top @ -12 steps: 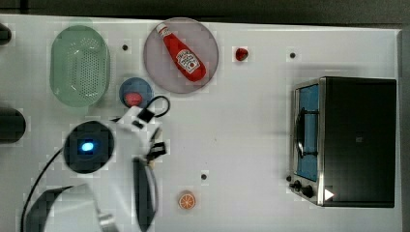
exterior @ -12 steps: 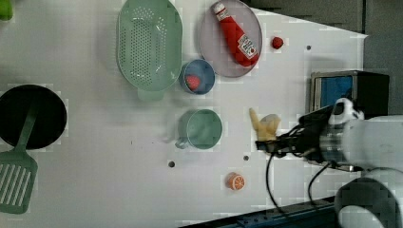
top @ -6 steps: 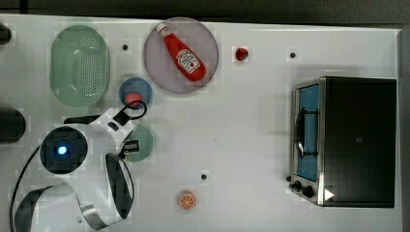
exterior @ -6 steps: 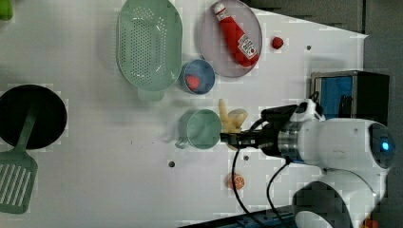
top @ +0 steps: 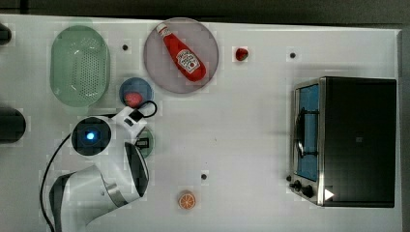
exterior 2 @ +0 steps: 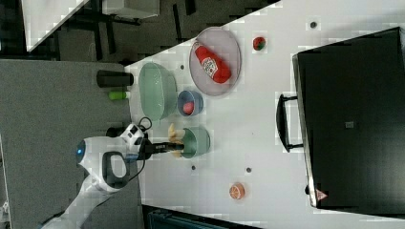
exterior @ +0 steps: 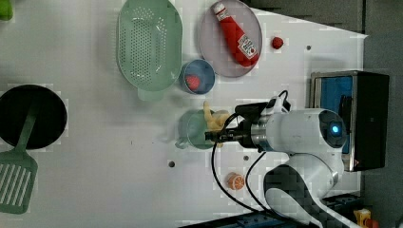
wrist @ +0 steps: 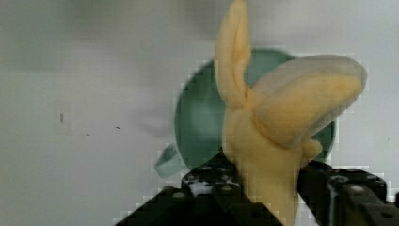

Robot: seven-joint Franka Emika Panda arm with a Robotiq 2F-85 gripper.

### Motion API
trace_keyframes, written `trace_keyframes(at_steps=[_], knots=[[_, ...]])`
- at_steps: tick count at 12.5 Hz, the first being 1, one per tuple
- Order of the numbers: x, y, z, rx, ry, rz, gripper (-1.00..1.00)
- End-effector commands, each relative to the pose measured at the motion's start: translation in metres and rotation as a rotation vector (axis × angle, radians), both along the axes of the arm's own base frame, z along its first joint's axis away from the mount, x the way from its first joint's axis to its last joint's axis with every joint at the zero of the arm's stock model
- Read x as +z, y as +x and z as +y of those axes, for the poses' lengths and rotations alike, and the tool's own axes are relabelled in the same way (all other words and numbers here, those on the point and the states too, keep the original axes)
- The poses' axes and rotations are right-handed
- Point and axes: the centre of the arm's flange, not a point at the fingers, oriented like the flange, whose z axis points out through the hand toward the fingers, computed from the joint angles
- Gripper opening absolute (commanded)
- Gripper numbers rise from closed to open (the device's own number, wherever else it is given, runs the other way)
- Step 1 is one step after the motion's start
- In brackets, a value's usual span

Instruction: Pick Banana and place it in mug.

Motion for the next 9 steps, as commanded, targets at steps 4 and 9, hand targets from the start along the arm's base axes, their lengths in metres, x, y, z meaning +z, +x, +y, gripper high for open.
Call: trace_keyframes(at_steps=[4,9], knots=[[0.027,0.011,-0.005,-0.089,0.000,-0.080,1.00],[0.123,0.043,-0.046,-0.187,0.006,-0.246,1.00]])
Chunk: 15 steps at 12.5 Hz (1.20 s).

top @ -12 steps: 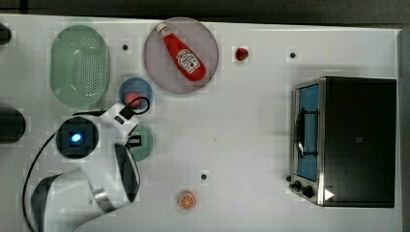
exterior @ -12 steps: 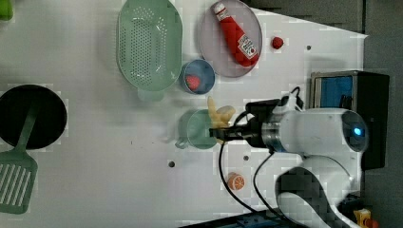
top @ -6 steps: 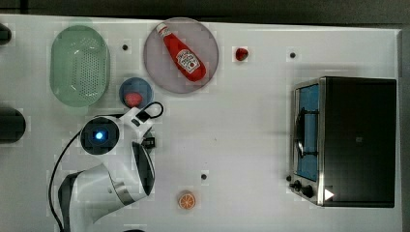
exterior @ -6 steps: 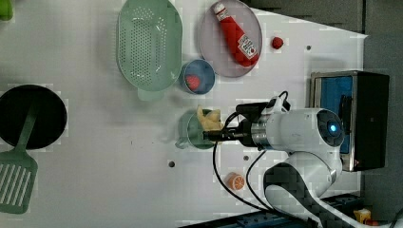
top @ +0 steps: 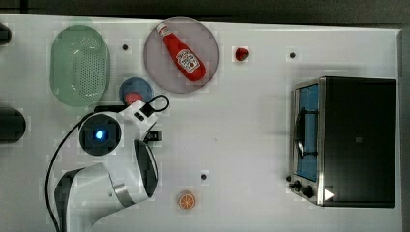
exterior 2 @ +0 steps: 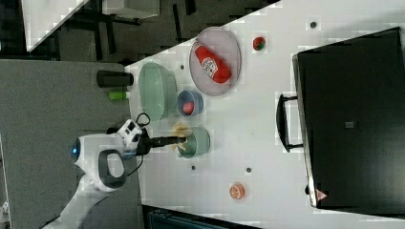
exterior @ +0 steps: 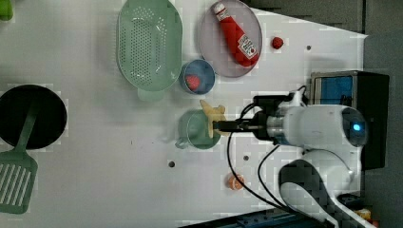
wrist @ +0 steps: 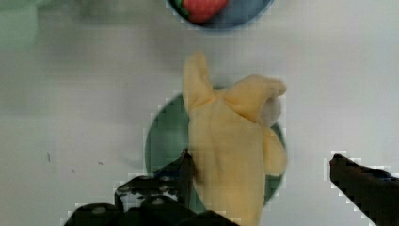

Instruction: Pick Banana and place it in mug.

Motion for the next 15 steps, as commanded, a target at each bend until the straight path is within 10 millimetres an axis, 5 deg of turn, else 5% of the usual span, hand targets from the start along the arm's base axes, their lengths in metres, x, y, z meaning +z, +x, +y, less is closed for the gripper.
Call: trace_keyframes(at_steps=[1,4,9,13,15], knots=[[0.112,0.024,-0.036,-0.148,0.010,-0.174,1.00],[0.184,0.014,-0.095,-0.259,-0.030,-0.141,1.00],[0.264,0.006,-0.209,-0.470,-0.013,-0.147,1.00],[0.297,0.001,-0.256,-0.748,-0.004,-0.099,1.00],[0.303,-0.005,-0.255,-0.849,-0.024,-0.036,1.00]])
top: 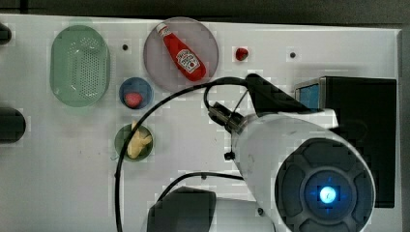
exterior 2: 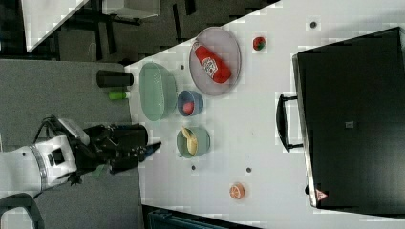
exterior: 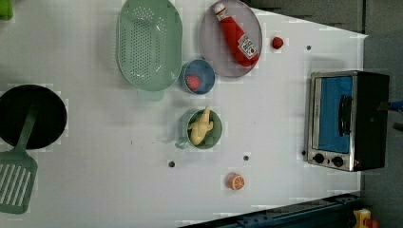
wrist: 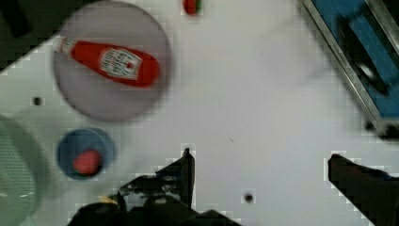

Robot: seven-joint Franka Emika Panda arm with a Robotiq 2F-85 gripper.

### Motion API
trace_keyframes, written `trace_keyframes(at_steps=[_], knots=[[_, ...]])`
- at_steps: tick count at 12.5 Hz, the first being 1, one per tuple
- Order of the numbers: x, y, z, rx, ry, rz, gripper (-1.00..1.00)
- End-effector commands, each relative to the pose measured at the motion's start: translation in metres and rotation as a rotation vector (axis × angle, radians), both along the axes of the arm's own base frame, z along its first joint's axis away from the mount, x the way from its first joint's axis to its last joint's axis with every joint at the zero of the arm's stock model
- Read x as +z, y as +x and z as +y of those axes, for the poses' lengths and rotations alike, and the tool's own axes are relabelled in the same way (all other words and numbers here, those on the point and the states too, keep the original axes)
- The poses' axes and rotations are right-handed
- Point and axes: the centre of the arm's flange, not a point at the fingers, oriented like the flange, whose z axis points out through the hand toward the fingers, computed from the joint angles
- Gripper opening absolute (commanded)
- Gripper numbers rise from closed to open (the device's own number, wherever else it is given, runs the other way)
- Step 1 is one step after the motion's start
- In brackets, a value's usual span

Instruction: Pick Banana and place it in mug.

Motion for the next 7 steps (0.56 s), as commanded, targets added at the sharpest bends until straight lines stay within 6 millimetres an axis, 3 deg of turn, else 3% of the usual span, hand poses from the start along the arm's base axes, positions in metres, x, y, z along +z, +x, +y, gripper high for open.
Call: trace_keyframes(at_steps=[1,7], knots=[[0.0132,-0.0013,0.0039,-0.207,0.021,0.050,1.00],[0.0138,-0.0061,0.0070,-0.197,0.004,0.095,1.00]])
